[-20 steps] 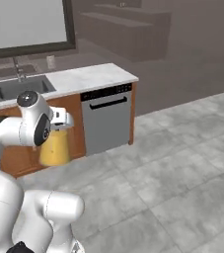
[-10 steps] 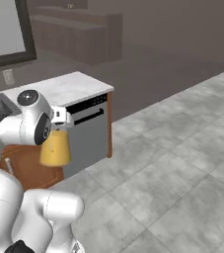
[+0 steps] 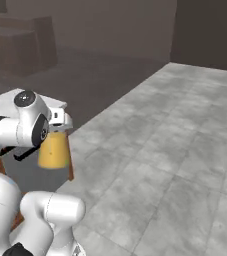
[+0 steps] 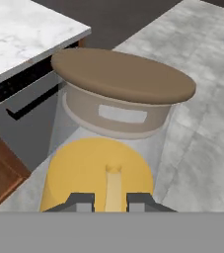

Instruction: There is a tray on the dining counter. Grab the cup, mug, and pitcher and place them on the tray. The pitcher may be placed next to the tray if it cannot fit the tray.

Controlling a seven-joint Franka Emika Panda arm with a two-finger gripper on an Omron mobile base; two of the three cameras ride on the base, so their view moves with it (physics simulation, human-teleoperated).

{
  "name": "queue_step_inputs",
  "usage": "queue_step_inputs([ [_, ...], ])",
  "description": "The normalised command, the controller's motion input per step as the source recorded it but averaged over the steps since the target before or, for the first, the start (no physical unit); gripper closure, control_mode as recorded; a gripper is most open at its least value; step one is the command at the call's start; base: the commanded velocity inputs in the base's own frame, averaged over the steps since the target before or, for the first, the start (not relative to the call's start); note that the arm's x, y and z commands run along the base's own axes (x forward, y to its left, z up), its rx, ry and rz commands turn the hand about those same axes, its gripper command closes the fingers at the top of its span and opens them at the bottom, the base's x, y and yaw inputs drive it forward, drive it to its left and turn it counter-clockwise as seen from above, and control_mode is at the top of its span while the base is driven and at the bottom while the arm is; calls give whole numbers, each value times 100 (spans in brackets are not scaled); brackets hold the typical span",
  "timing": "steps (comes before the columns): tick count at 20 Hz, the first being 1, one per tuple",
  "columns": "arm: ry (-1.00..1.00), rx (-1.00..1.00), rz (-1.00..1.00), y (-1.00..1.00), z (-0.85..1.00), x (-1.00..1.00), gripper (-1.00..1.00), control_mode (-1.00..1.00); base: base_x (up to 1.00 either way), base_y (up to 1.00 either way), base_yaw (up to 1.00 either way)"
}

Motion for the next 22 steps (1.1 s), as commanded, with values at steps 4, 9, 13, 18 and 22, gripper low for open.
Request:
queue_step_inputs([
  [4, 0, 0, 0, 0, 0, 0, 100, 100, 100, 18, -64],
  [9, 0, 0, 0, 0, 0, 0, 100, 100, 100, 24, -62],
  [13, 0, 0, 0, 0, 0, 0, 100, 100, 100, 34, -50],
  [18, 0, 0, 0, 0, 0, 0, 100, 100, 100, 44, -35],
  [22, 0, 0, 0, 0, 0, 0, 100, 100, 100, 59, -5],
])
